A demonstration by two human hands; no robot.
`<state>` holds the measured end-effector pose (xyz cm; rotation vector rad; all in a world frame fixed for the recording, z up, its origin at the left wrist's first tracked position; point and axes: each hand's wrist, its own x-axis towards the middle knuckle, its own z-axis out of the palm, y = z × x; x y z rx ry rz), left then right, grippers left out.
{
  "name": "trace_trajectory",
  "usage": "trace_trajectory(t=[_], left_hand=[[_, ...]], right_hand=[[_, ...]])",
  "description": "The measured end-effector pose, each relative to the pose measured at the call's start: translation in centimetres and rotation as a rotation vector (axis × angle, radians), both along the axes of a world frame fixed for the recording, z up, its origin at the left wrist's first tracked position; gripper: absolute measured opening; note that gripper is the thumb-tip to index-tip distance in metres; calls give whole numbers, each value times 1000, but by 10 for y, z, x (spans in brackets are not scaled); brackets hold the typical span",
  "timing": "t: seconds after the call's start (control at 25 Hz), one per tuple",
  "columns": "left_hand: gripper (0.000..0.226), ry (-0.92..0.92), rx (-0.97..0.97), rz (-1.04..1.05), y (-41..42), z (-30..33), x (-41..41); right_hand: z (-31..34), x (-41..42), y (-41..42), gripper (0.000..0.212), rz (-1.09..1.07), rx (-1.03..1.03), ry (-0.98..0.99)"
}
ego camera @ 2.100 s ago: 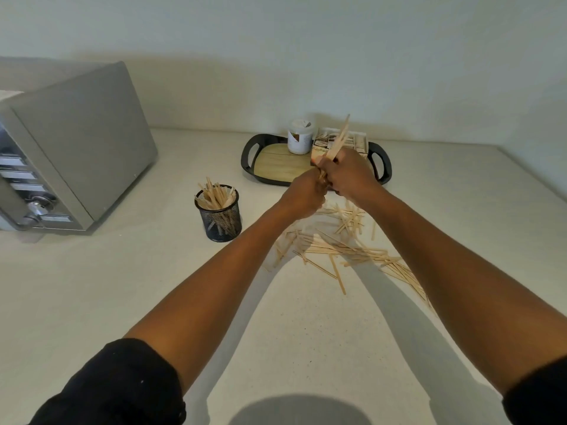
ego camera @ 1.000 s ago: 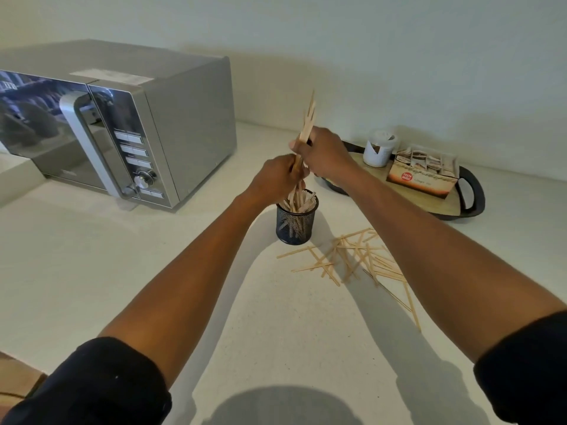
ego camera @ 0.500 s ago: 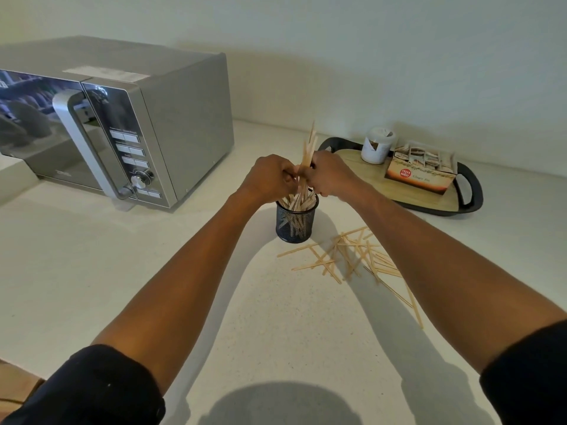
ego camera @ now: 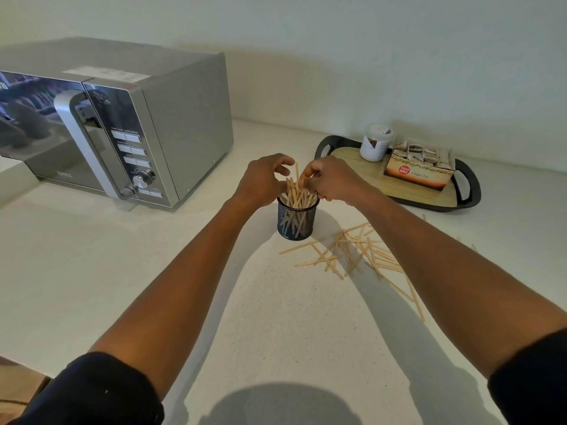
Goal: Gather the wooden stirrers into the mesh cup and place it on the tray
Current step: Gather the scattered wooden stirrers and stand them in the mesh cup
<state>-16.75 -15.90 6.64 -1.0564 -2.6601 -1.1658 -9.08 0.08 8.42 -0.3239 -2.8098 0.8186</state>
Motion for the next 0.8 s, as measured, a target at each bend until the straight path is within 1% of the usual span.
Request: trace_trajectory(t=[0.08,0.12,0.16,0.24,0.28,0.44,0.52,0.6,0.68,0.76,0.8], left_hand=[[58,48,15,29,0,-2,1],[58,69,4,29,1,-2,1],[52,85,-16,11,1,-4,1],[35,118,-63,-48,4,-7,1],[31,135,-69,-64,5,-8,3],[31,186,-10,-44,5,-6,9],[28,239,44,-22,2,-3,18],[23,286,138,-23,-2,-10,39],[19,251,141,-160,-4,-31,70],[19,156,27,-339,-4,-57,101],[21,118,-20,-385,-3,-68,109]], right_hand=[[-5,3,0,15,-44,-45,90],[-6,4,1,16,-58,-48,127],[-7,5,0,17,-50,-30,130],[-10,9,-2,19,3,26,73],[-12,12,-2,21,16,28,66],[-11,29,-1,22,-16,-28,166],[-11,43,1,21,-22,-43,175],[-15,62,4,18,-33,-78,161],[-26,84,9,16,-56,-93,111],[-40,104,14,18,-76,-86,59],[-46,113,15,20,-79,-86,36]])
